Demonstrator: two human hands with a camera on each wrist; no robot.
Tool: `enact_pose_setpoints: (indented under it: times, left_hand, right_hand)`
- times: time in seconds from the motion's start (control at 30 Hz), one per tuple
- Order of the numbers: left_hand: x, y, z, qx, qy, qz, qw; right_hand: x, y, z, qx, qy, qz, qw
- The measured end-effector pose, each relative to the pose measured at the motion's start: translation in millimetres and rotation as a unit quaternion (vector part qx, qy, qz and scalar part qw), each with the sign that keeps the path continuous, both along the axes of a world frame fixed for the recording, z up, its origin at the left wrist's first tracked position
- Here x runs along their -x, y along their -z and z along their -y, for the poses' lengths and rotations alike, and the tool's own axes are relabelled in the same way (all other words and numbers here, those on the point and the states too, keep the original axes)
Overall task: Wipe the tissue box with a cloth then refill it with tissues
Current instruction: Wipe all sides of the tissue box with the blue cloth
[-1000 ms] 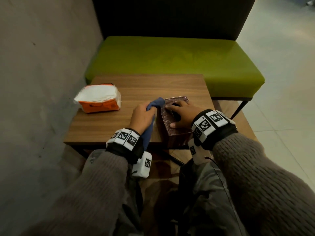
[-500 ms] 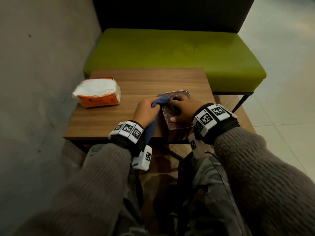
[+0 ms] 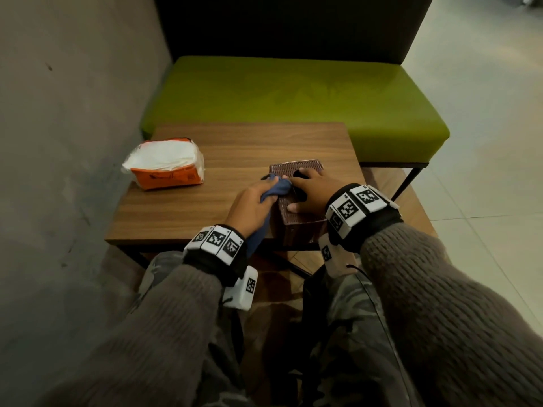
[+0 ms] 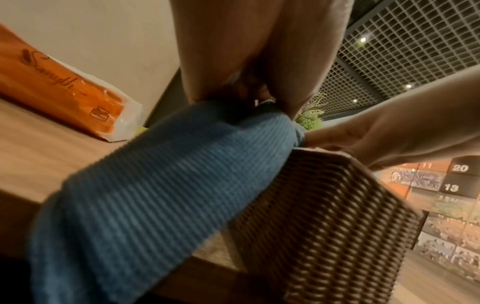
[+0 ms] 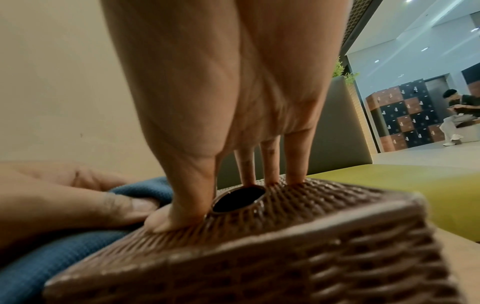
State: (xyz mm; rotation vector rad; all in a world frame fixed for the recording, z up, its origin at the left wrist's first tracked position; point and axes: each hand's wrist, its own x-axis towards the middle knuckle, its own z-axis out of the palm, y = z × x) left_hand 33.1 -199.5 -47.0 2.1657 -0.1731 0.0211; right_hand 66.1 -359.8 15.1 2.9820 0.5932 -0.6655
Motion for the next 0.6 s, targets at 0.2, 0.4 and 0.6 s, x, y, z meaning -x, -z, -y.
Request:
enact_pose_setpoints:
  times: [0.2, 0.4, 0.6]
  left_hand:
    - [57, 11, 0, 0.021, 0.044, 0.01, 0.999]
    - [36, 4, -2, -0.028, 0.028, 0.004, 0.999]
    - [44, 0, 3, -0.044, 0.024, -0.004, 0.999]
  right_hand:
    - [1, 0, 1, -0.006, 0.007, 0.017, 1.0]
    - [-1, 1, 0, 0.012, 0.002, 0.01, 1.0]
    - [0, 0, 1, 0.007, 0.009, 0.012, 1.0]
